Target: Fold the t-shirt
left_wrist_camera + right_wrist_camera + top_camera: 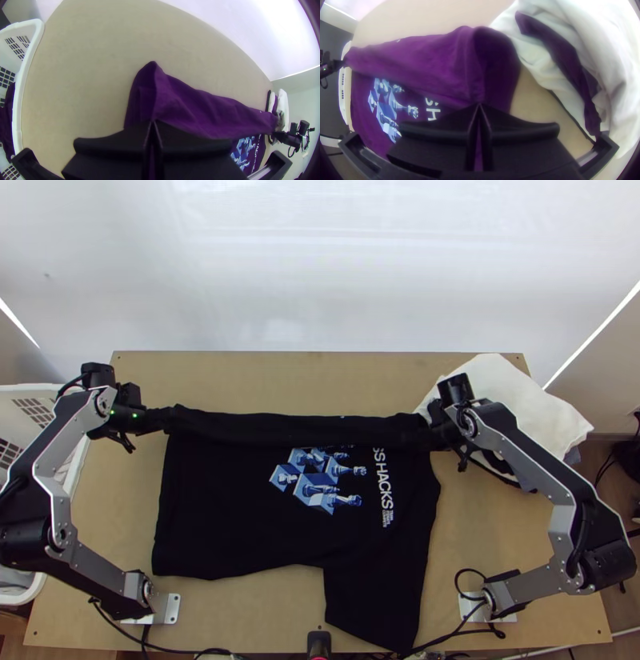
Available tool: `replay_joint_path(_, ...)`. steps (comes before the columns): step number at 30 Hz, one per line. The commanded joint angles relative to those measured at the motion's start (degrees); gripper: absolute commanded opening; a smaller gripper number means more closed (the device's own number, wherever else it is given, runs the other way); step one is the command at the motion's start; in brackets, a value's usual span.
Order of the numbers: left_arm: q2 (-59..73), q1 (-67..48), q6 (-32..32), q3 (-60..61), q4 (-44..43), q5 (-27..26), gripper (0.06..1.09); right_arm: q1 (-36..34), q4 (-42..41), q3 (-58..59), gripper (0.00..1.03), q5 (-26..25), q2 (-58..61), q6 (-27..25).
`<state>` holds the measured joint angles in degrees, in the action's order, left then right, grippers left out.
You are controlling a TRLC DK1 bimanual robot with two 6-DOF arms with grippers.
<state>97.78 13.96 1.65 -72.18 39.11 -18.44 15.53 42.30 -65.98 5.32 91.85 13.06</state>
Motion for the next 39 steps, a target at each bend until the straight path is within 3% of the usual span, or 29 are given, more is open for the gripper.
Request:
replay_joint_path(1,-2.7,-0.9,-0.1,2.2,1.3,-0.3,0.09,-0.1,-3.1,2.5,0.03,-1.9,-0.2,0.0)
replay_joint_path(4,-4.2,-1.1,-0.2,2.9,1.8,-0.3,0.11,-0.5,-4.9,2.4,0.05,-2.3,-0.3,0.0)
replay_joint_path(5,-4.8,-1.1,-0.5,3.3,2.1,-0.4,0.2,-0.6,-5.0,2.3,0.12,-2.6,-0.3,0.1)
replay_joint_path(6,-5.3,-1.1,-1.5,3.5,2.6,-0.3,0.34,-0.6,-5.0,2.3,0.24,-2.7,-0.4,0.2)
replay_joint_path(7,-5.8,-1.3,-3.1,3.8,4.0,-0.3,0.51,-0.6,-4.9,2.4,0.43,-2.8,-0.4,0.2)
replay_joint_path(8,-6.4,-1.5,-5.0,4.0,6.1,-0.1,0.62,-0.6,-3.8,2.4,0.6,-2.9,-0.5,0.2)
replay_joint_path(10,-7.4,-1.7,-7.5,4.2,10.1,-0.2,0.64,-0.5,-0.2,2.7,0.86,-2.9,-1.1,1.7)
replay_joint_path(12,-8.5,-2.1,-10.6,4.3,16.0,-0.1,0.64,-0.2,4.8,3.0,1.0,-2.9,-2.1,3.6)
replay_joint_path(16,-12.7,-2.8,-14.8,6.7,20.3,1.1,0.65,1.1,14.6,5.9,0.99,-1.2,-7.6,6.5)
replay_joint_path(18,-14.0,-2.6,-16.4,7.8,20.3,2.8,0.85,2.2,14.8,9.2,0.99,-0.5,-14.1,8.9)
replay_joint_path(21,-15.6,-1.9,-19.1,8.6,19.4,2.9,0.97,3.3,15.0,12.3,0.99,1.7,-23.7,13.5)
replay_joint_path(23,-16.7,-1.8,-19.0,8.5,19.5,2.8,0.97,3.8,16.1,14.6,0.99,4.9,-29.6,16.7)
replay_joint_path(26,-18.4,-2.8,-17.4,8.3,19.2,2.5,0.97,5.1,16.4,21.2,0.99,5.3,-37.4,27.5)
replay_joint_path(30,-19.5,-5.1,-14.7,7.9,18.3,2.5,0.97,7.6,16.8,28.5,0.93,5.4,-46.2,33.3)
replay_joint_path(37,-20.6,-8.9,-10.9,6.7,18.3,2.7,0.96,10.5,20.8,32.5,0.95,8.2,-48.4,33.9)
replay_joint_path(38,-20.7,-9.5,-10.4,6.6,18.3,2.7,0.96,10.7,21.9,33.5,0.94,12.7,-49.5,34.2)
replay_joint_path(39,-20.8,-9.9,-10.0,6.5,18.3,2.8,0.96,12.2,22.5,33.5,0.94,13.8,-49.7,34.3)
